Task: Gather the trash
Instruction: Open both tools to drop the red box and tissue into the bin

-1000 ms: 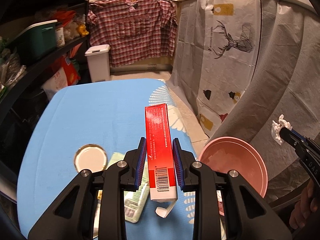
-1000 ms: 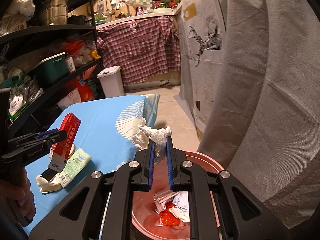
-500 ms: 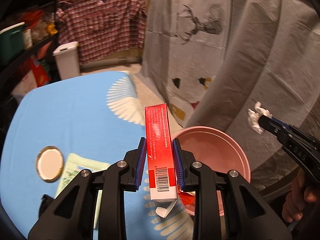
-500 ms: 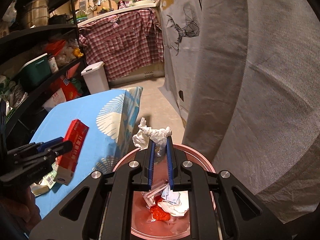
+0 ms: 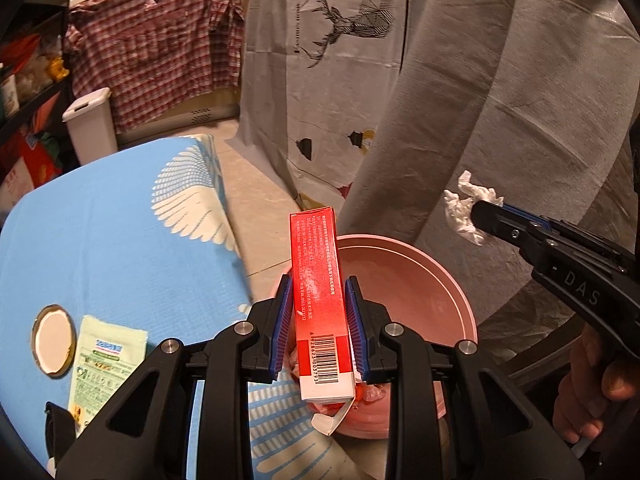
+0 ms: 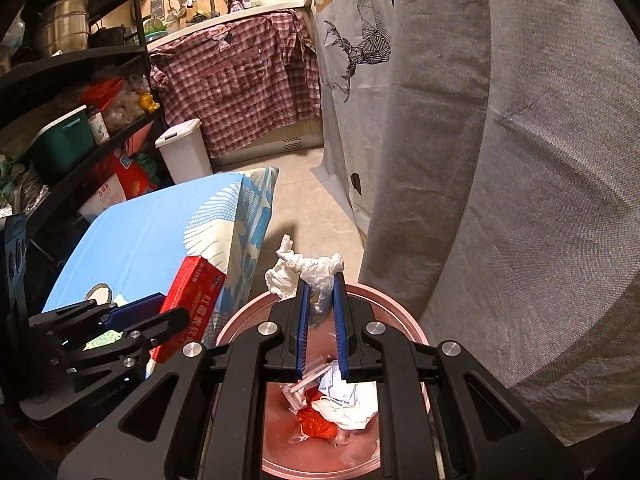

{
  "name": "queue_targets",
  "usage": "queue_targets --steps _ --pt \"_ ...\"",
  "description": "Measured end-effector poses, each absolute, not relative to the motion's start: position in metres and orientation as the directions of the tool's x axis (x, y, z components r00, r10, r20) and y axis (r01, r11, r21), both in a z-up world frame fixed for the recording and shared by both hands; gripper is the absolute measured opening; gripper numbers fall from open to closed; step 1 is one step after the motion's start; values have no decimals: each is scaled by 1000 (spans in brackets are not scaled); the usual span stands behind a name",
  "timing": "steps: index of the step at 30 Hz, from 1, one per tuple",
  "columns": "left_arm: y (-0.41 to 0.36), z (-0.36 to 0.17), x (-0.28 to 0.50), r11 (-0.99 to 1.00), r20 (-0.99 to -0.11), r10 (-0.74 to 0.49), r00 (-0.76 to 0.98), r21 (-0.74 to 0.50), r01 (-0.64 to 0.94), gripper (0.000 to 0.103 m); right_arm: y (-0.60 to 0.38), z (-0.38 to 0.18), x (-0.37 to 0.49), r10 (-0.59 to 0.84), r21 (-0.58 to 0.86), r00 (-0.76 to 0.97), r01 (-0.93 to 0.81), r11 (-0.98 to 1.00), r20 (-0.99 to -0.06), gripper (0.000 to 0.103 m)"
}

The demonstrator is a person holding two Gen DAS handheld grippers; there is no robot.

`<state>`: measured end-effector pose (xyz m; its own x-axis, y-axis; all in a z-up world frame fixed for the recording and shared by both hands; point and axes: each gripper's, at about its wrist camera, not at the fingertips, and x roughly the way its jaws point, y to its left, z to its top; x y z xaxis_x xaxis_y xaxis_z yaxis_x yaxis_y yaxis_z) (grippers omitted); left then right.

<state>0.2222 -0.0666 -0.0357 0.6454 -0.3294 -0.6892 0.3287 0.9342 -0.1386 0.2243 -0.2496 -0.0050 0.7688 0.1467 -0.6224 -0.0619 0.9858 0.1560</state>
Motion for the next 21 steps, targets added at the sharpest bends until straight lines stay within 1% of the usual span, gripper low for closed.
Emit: queue_targets --steps 5,9,11,13,21 --pt "-76 -40 224 928 -698 -337 632 -133 348 27 -249 -5 227 145 152 767 -62 986 -625 13" --pt "-81 -45 226 921 -714 -347 608 -138 364 28 -248 -6 228 136 144 765 -57 988 -630 16" --pt "-82 -46 226 920 -718 -349 603 -138 367 36 -248 -8 230 124 134 761 -49 990 -637 21" --pt "-81 -47 226 922 -717 -344 607 -135 363 36 -249 -9 232 115 131 760 -40 991 -640 28" --pt "-63 -40 224 931 -703 -334 628 -141 337 36 -247 -8 231 101 112 775 -39 993 -624 33"
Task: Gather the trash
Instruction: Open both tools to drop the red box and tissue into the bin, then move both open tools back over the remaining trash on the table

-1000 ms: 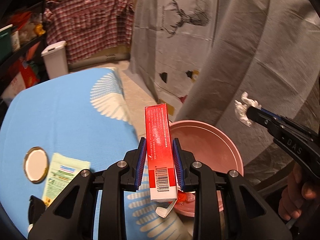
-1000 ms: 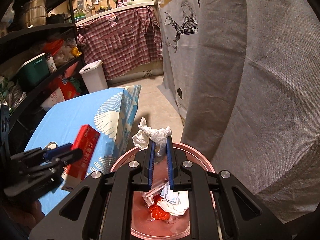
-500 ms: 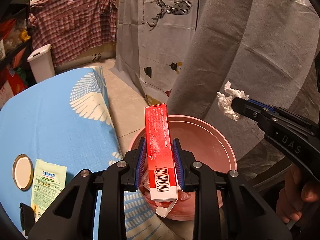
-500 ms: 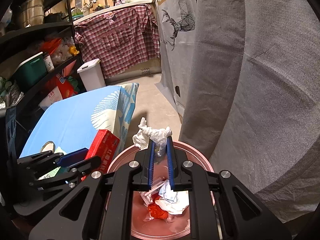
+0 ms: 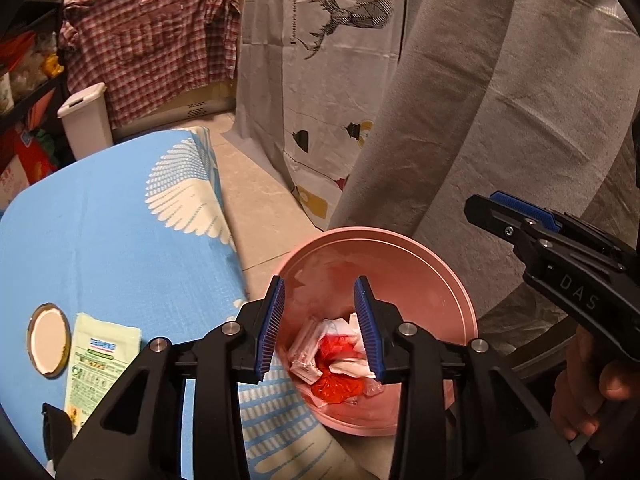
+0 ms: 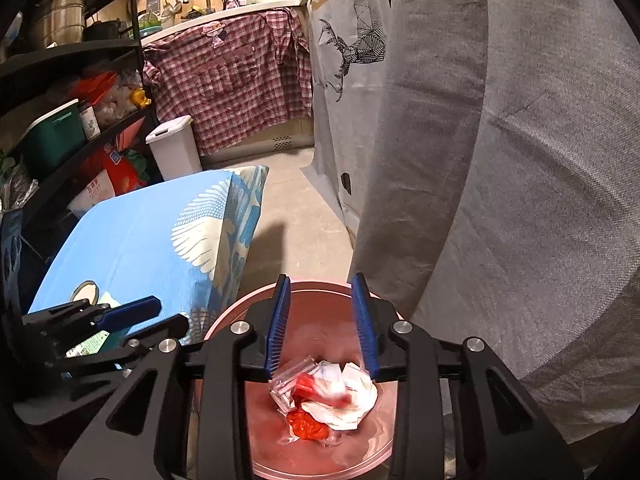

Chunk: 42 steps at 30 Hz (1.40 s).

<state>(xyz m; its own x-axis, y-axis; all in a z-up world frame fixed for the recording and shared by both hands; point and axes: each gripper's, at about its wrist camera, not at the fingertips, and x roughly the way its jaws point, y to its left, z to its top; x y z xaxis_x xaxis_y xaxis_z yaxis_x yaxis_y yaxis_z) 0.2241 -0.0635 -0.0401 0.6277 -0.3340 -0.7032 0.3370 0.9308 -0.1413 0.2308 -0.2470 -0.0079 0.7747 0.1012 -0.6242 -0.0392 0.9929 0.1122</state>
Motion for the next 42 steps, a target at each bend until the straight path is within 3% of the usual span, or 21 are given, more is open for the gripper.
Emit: queue_targets --steps 20,24,26,33,42 --pt "24 12 197 963 -610 -261 748 -110 246 36 -212 6 213 204 145 797 -147 978 -568 33" --pt "56 24 193 972 -594 -231 771 -103 212 30 -190 11 208 267 169 793 -207 964 -548 32" --pt "73 27 193 977 -589 -211 781 -101 187 26 -178 11 205 302 183 786 -240 953 -540 26" --pt "132 19 196 992 -609 -123 784 -86 88 26 -121 6 197 402 190 744 -358 914 -533 23" --pt "178 -5 198 998 -649 -49 759 -70 5 26 -62 -31 201 468 246 645 -408 879 -603 24"
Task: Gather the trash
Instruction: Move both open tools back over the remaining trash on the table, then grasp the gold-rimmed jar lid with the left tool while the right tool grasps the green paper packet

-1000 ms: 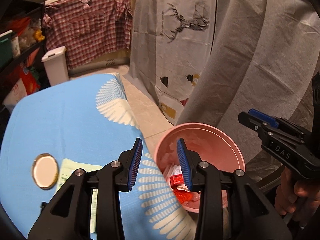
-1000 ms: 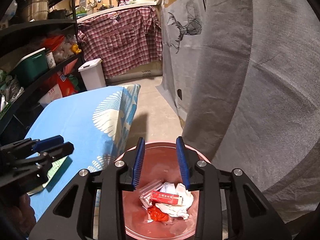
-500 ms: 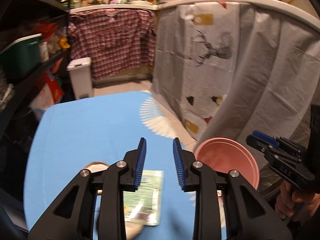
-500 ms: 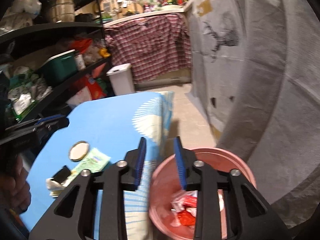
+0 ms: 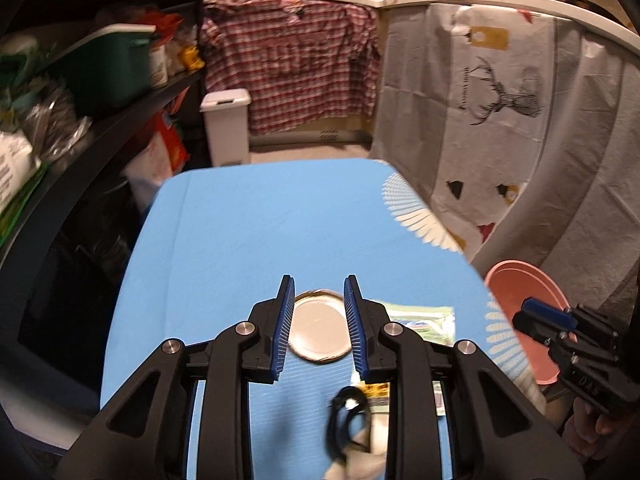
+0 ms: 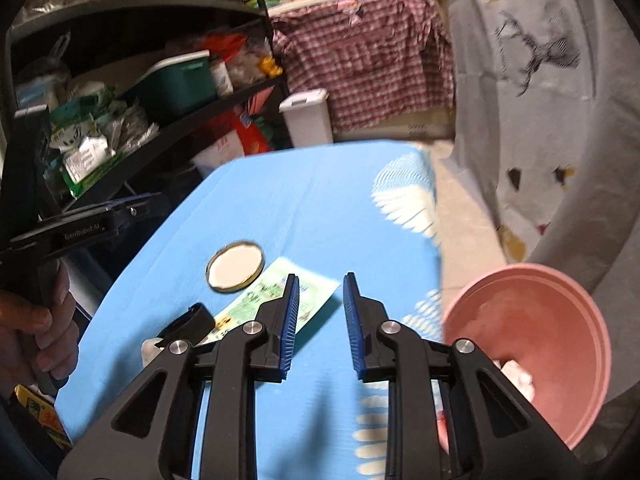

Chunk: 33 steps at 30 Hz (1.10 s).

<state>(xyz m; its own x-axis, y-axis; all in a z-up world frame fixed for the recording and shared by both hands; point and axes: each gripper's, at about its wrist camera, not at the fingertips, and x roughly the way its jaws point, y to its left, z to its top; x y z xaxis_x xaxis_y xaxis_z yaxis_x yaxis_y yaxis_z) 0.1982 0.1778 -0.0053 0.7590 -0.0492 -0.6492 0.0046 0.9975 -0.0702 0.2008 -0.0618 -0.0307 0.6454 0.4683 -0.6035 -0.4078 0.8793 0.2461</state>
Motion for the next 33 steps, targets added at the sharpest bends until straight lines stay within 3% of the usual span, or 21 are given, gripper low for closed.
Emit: queue_targets --steps 12,28,33 --pt "202 -47 214 989 -717 -50 695 -130 -63 26 -35 -86 226 502 373 483 -343 862 -717 27" --pt "204 -98 245 983 -806 -72 587 -156 -94 26 -34 -99 240 539 428 428 -332 840 -726 24" --pt "202 -103 246 986 -824 -54 564 -135 -102 10 -36 -99 242 545 435 428 -333 837 -721 14"
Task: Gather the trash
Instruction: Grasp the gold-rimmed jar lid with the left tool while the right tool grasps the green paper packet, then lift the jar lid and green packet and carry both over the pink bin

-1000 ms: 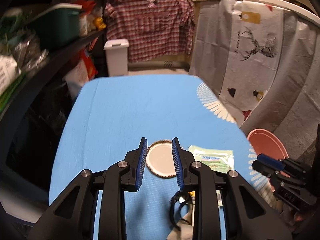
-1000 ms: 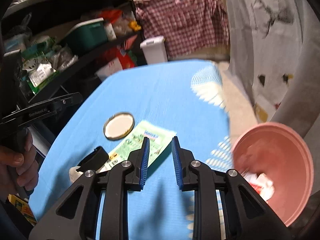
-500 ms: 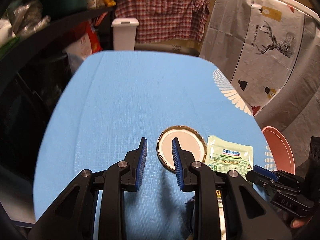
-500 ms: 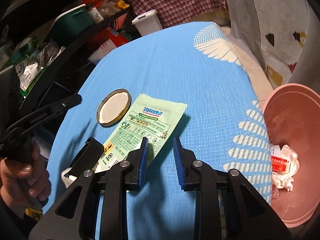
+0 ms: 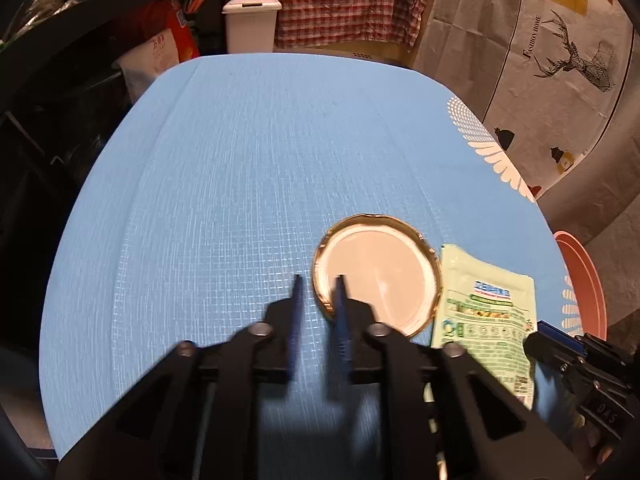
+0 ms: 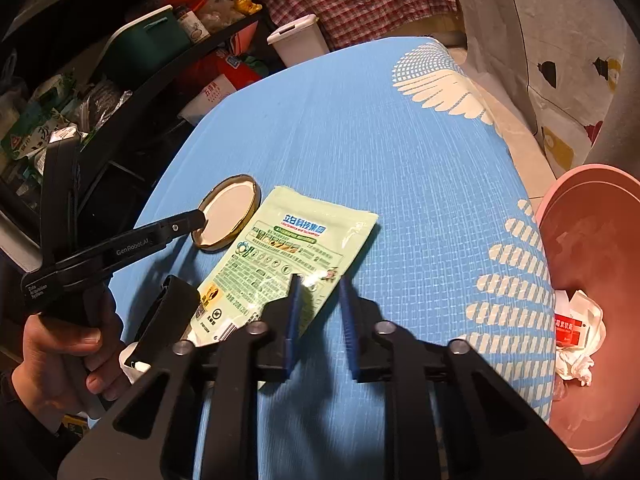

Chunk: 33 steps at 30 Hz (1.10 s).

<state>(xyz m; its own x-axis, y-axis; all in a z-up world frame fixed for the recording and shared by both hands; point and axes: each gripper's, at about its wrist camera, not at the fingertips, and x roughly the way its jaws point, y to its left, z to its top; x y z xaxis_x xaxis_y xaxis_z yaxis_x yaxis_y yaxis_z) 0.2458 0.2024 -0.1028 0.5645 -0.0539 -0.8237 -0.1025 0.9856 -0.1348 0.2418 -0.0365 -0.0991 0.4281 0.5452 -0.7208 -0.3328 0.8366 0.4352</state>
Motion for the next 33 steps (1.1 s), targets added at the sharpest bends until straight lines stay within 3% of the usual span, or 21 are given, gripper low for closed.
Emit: queue_targets --steps 10,19,33 --pt "204 -83 238 988 -794 -12 608 -105 -117 4 -41 -68 231 568 419 528 -384 823 -632 2" --pt "198 -62 227 989 -764 -3 645 -97 -110 4 -54 -39 217 561 382 617 -411 828 -553 0" --pt "182 -33 206 989 -715 -10 699 -111 -99 4 -78 -14 200 528 326 672 -416 849 -518 0"
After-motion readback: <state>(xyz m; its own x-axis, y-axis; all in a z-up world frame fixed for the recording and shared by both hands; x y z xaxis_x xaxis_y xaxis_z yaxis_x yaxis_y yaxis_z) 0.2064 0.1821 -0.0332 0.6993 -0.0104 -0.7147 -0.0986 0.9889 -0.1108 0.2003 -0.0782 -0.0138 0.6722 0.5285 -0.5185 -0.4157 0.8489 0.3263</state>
